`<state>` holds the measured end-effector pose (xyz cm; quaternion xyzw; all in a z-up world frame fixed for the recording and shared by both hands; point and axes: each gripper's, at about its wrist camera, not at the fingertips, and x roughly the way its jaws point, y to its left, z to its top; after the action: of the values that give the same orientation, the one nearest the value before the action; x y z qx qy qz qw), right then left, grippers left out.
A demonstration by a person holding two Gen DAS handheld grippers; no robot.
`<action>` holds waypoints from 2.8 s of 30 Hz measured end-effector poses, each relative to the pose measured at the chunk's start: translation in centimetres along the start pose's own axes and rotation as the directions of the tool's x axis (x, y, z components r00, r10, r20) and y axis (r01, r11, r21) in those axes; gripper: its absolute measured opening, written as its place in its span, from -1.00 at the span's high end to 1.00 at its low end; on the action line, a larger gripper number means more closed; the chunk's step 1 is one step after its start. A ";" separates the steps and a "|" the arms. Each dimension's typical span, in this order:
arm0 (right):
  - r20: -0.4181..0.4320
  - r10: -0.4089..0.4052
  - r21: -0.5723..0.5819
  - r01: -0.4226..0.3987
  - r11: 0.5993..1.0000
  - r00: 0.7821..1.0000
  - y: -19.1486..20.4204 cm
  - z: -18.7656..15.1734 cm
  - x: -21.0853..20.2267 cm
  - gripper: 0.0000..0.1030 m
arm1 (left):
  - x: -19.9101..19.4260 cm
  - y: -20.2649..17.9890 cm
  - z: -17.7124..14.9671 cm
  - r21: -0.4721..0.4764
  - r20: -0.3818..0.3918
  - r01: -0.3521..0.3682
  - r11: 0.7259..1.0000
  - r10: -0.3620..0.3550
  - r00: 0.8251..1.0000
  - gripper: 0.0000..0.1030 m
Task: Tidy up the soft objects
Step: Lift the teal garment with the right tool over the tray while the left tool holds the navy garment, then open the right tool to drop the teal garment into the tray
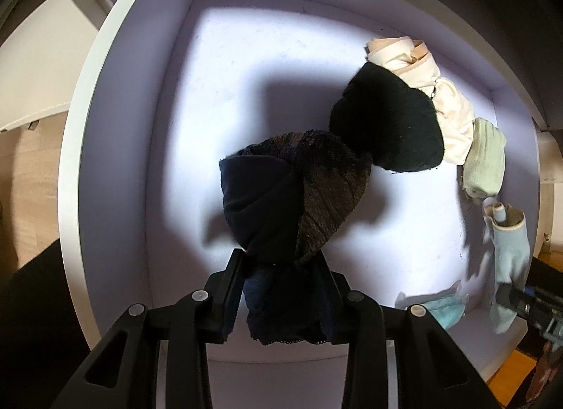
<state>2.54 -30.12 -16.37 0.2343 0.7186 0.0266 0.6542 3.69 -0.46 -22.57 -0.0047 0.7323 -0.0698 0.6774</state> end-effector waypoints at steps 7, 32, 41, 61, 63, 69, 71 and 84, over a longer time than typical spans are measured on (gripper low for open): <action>0.012 0.053 0.002 -0.053 0.999 0.999 0.5 -1.2 -0.9 0.07 | 1.2 -0.4 1.0 -0.006 -0.015 0.015 1.000 -0.015 1.000 0.28; 0.253 0.335 -0.142 -0.308 0.941 0.908 5.0 -3.8 -17.9 0.07 | 5.6 3.2 1.2 0.005 -0.061 0.032 0.999 -0.032 0.998 0.26; 0.359 0.341 -0.245 -0.265 0.933 0.869 8.7 -1.0 -26.3 0.08 | 5.8 3.5 1.3 0.006 -0.061 0.026 1.000 -0.026 0.998 0.26; 0.368 0.115 -0.314 0.007 0.949 0.923 19.2 12.6 -22.9 0.07 | 6.5 3.0 2.0 0.031 -0.078 0.032 0.999 -0.029 0.997 0.27; 0.357 0.100 -0.307 0.016 0.952 0.929 19.1 13.1 -22.2 0.07 | 6.3 3.3 2.1 0.028 -0.078 0.035 0.999 -0.033 0.996 0.27; 0.408 -0.019 -0.333 0.168 0.928 0.913 19.0 13.4 -22.0 0.04 | 6.1 3.7 2.2 0.026 -0.077 0.035 0.999 -0.033 0.996 0.27; 0.421 -0.036 -0.340 0.195 0.920 0.906 18.8 13.1 -22.2 -0.01 | 6.1 4.0 2.2 0.028 -0.076 0.034 0.999 -0.032 0.997 0.27; 0.498 0.066 -0.405 0.165 0.899 0.865 17.7 7.2 -25.1 -0.26 | 6.3 5.6 2.4 0.032 -0.073 0.028 0.999 -0.025 0.997 0.27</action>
<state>15.59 -25.62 11.97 0.0623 0.5062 0.1072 0.8534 6.05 4.21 -29.61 -0.0007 0.7550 -0.0910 0.6493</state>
